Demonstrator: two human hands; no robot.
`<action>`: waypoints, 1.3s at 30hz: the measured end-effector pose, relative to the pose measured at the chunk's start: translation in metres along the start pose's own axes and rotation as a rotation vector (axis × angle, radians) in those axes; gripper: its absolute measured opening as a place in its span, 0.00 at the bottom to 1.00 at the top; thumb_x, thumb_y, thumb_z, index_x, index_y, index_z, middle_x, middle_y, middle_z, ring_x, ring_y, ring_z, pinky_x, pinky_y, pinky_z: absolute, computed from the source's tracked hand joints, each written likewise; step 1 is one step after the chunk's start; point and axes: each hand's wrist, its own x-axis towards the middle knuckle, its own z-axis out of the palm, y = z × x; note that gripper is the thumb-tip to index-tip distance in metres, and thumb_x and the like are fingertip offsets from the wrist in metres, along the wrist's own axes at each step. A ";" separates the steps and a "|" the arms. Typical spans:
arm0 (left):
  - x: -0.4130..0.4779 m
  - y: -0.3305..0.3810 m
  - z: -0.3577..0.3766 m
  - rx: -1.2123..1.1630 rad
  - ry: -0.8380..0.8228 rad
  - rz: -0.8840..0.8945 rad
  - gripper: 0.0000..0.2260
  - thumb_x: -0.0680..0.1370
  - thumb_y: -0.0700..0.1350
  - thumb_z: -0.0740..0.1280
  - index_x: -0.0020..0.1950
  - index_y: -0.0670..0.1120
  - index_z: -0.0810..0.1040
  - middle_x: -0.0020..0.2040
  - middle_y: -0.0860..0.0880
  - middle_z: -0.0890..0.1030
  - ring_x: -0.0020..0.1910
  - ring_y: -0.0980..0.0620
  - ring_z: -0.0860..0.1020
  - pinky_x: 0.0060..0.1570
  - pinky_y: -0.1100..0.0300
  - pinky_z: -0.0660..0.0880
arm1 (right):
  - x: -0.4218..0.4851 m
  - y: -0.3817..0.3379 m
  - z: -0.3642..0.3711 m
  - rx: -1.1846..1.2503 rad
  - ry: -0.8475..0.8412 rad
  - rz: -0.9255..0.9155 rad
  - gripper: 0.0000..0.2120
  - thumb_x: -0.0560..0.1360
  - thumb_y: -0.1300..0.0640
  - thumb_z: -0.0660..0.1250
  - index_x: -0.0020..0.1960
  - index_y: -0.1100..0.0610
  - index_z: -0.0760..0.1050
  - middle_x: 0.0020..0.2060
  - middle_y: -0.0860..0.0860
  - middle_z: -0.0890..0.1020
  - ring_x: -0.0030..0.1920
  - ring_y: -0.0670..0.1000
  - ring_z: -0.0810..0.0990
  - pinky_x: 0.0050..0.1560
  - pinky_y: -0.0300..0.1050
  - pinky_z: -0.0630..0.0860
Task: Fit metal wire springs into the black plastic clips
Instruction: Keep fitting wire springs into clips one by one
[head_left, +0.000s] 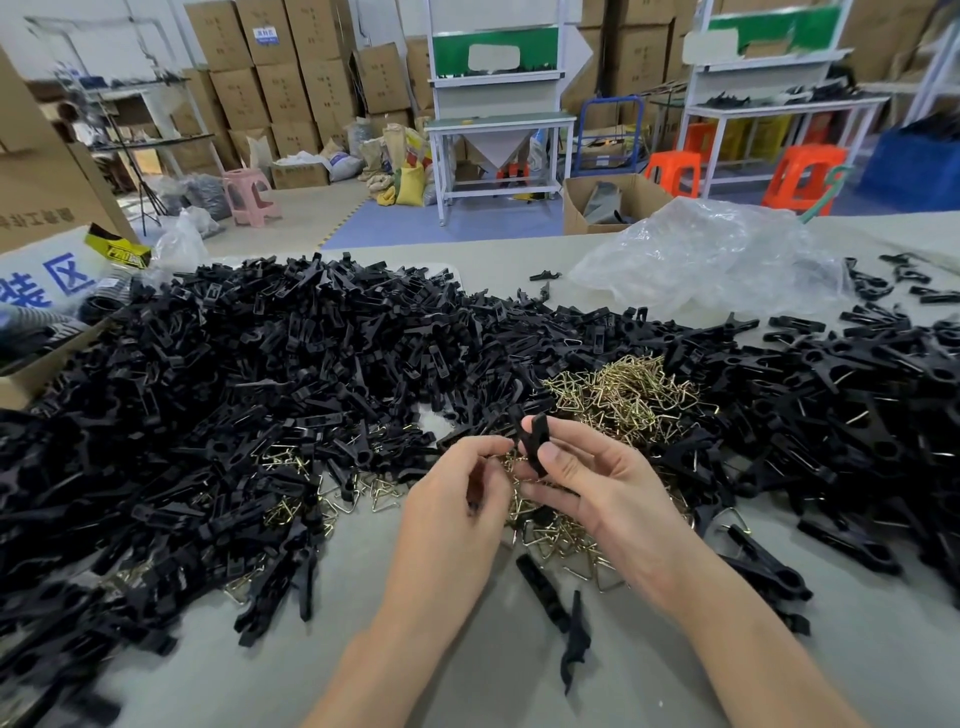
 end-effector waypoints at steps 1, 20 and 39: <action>0.000 0.000 0.000 -0.015 0.004 -0.015 0.07 0.81 0.49 0.63 0.54 0.62 0.77 0.40 0.60 0.81 0.36 0.58 0.77 0.35 0.71 0.70 | 0.000 0.000 0.000 -0.015 0.013 -0.013 0.14 0.72 0.59 0.72 0.57 0.54 0.85 0.55 0.57 0.86 0.54 0.55 0.86 0.52 0.43 0.82; 0.004 0.010 0.002 -0.388 -0.101 -0.216 0.08 0.83 0.41 0.64 0.51 0.50 0.81 0.42 0.55 0.85 0.40 0.58 0.81 0.42 0.66 0.77 | 0.001 0.003 -0.001 0.051 0.019 -0.012 0.12 0.73 0.60 0.71 0.55 0.55 0.86 0.50 0.57 0.86 0.52 0.54 0.86 0.51 0.41 0.82; 0.014 0.010 -0.011 -0.373 0.098 -0.310 0.06 0.80 0.43 0.67 0.46 0.48 0.83 0.30 0.54 0.80 0.31 0.59 0.77 0.34 0.68 0.74 | -0.001 0.006 -0.003 -0.625 0.094 -0.261 0.27 0.77 0.67 0.71 0.61 0.36 0.78 0.54 0.36 0.83 0.59 0.37 0.80 0.58 0.27 0.73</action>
